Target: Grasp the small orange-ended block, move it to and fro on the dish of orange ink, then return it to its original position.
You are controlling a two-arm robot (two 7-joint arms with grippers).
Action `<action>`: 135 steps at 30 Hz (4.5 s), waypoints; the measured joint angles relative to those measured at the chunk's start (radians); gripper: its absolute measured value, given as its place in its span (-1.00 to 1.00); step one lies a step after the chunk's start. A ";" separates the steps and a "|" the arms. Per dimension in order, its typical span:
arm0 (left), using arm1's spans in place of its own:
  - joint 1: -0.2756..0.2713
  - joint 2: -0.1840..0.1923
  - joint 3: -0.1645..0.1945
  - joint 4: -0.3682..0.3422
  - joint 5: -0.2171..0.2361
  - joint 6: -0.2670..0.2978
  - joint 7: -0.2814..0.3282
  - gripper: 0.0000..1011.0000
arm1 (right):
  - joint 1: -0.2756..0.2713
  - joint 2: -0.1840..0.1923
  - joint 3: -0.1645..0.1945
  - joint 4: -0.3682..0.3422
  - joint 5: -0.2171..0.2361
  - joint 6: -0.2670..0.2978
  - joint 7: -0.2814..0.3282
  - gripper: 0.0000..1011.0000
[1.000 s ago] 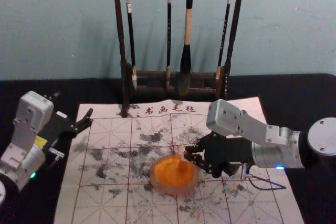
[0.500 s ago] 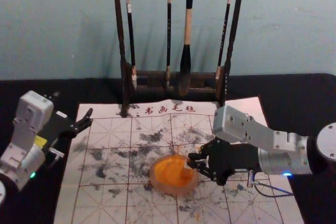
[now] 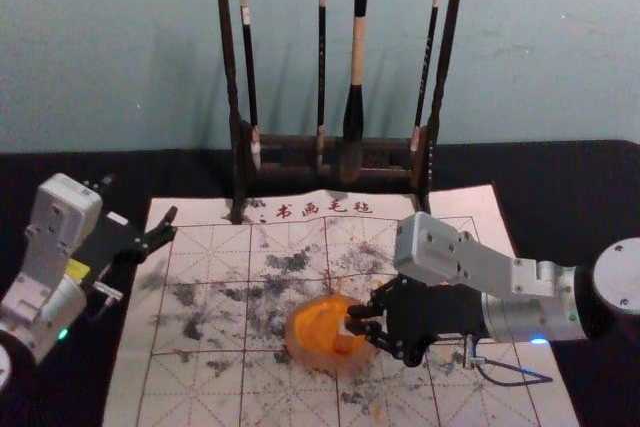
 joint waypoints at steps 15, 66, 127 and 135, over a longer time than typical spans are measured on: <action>0.000 0.000 0.000 0.000 0.000 0.000 0.000 0.98 | 0.041 -0.047 -0.022 0.052 -0.024 0.010 -0.009 -0.85; 0.000 0.000 0.000 0.000 0.000 0.000 0.000 0.98 | 0.010 0.002 0.013 0.006 0.014 0.021 -0.005 -0.85; 0.000 0.000 0.000 0.000 0.000 0.000 0.000 0.98 | -0.202 0.214 0.265 -0.174 0.166 0.084 -0.144 -0.85; 0.000 0.000 0.000 0.000 0.000 0.000 0.000 0.98 | -0.220 0.220 0.276 -0.176 0.168 0.089 -0.144 -0.85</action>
